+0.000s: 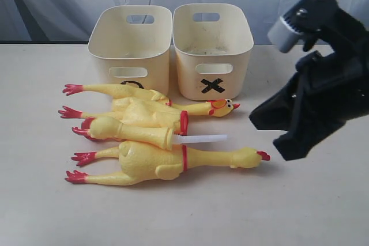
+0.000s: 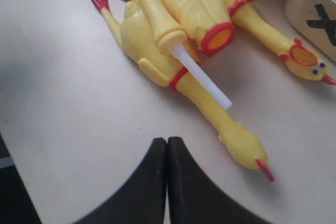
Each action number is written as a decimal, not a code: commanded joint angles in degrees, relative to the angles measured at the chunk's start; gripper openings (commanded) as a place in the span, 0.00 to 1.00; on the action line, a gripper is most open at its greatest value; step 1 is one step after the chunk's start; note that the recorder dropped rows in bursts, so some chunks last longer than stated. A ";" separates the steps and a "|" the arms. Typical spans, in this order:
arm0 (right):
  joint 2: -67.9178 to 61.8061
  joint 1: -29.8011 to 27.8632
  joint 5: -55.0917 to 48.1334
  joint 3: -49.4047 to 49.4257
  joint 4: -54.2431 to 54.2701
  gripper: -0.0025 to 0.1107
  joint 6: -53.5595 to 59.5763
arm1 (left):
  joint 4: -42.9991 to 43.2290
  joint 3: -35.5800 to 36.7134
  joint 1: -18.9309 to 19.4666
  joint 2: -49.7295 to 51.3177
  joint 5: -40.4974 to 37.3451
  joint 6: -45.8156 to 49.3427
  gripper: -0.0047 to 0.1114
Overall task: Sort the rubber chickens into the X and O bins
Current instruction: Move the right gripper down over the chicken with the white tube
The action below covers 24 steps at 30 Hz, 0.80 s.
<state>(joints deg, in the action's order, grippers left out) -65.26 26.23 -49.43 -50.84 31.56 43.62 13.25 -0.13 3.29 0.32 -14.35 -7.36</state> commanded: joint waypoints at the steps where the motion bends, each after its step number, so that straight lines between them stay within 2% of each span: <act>1: -6.38 3.62 0.76 -4.10 -0.39 0.02 3.19 | -0.15 0.13 0.08 -0.32 0.61 -0.07 0.04; 4: -9.82 6.41 3.97 -5.82 -0.39 0.03 6.38 | -0.15 0.13 0.08 -0.32 0.61 -0.07 0.04; 7: -12.25 8.91 8.83 -6.07 -0.39 0.11 10.65 | -0.15 0.13 0.08 -0.32 0.61 -0.07 0.04; 15: -18.47 11.50 17.27 -6.07 -1.02 0.60 13.97 | -0.15 0.13 0.08 -0.32 0.61 -0.07 0.04; 24: -25.42 11.50 21.70 -6.07 -1.65 0.61 14.82 | -0.15 0.13 0.08 -0.32 0.61 -0.07 0.04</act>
<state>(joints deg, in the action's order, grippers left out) -88.69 37.59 -29.51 -56.56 30.36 57.37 13.25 -0.13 3.29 0.32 -14.35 -7.36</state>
